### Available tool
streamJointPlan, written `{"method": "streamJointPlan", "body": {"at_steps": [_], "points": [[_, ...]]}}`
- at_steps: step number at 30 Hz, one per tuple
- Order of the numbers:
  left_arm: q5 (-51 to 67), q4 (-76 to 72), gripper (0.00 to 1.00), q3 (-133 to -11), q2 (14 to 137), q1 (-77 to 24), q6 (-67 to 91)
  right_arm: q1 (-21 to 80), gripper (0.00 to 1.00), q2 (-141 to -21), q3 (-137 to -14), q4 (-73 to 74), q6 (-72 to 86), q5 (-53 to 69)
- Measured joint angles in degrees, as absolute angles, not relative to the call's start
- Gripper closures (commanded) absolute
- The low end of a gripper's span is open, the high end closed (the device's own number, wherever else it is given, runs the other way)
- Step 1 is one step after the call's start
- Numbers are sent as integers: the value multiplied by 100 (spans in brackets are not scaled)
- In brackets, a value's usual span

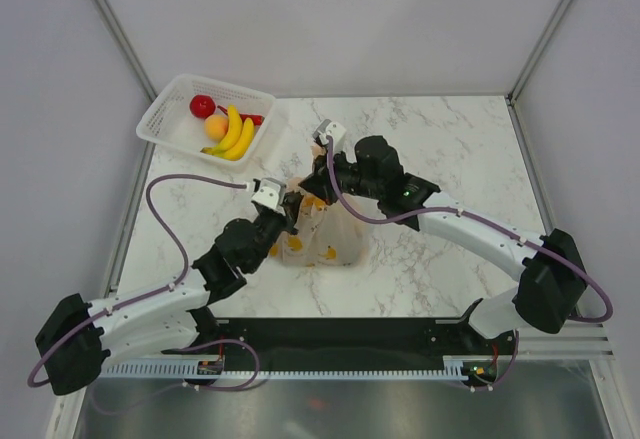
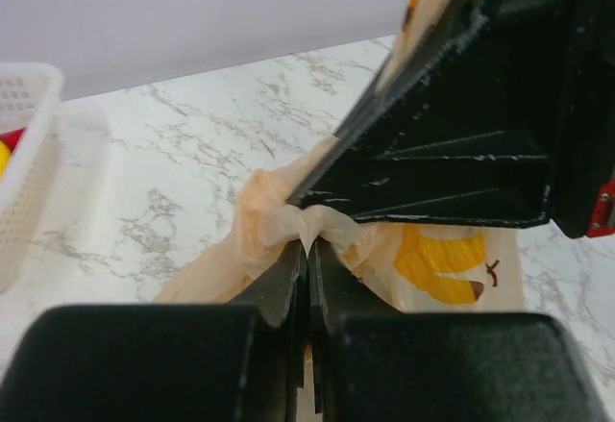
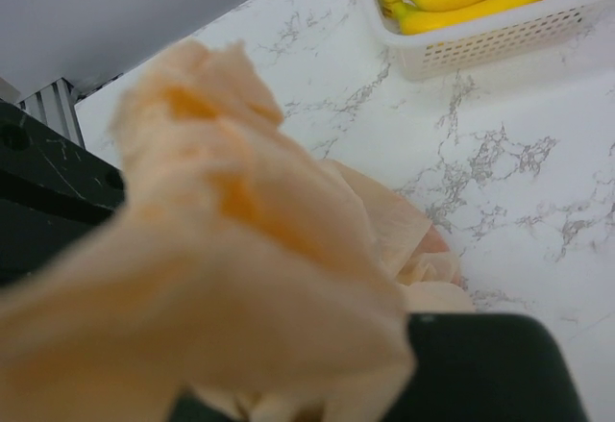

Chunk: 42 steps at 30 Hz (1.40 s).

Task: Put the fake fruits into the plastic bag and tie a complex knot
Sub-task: Tie the plastic bag at the center of the board.

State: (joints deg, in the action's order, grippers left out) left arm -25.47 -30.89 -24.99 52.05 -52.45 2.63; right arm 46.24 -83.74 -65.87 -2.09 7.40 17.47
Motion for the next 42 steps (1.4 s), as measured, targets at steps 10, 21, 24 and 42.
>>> {"method": "streamJointPlan", "body": {"at_steps": [10, 21, 24, 42], "points": [[-1822, -3966, 96, -2508, 6182, -5218, 803, 4571, 100, -8374, -6744, 27, 1085, 2051], [-1767, -5120, 93, -2355, 6654, -5203, 1400, 4674, 100, -8374, -6799, 64, 1393, 1780], [-1767, -5614, 93, -2261, 6864, -5181, 1568, 4895, 100, -8348, -6794, 51, 1396, 1190], [-596, -6910, 97, -2163, 6816, -5046, 2281, 6386, 100, -7736, -6823, 89, 1885, -2646]]}}
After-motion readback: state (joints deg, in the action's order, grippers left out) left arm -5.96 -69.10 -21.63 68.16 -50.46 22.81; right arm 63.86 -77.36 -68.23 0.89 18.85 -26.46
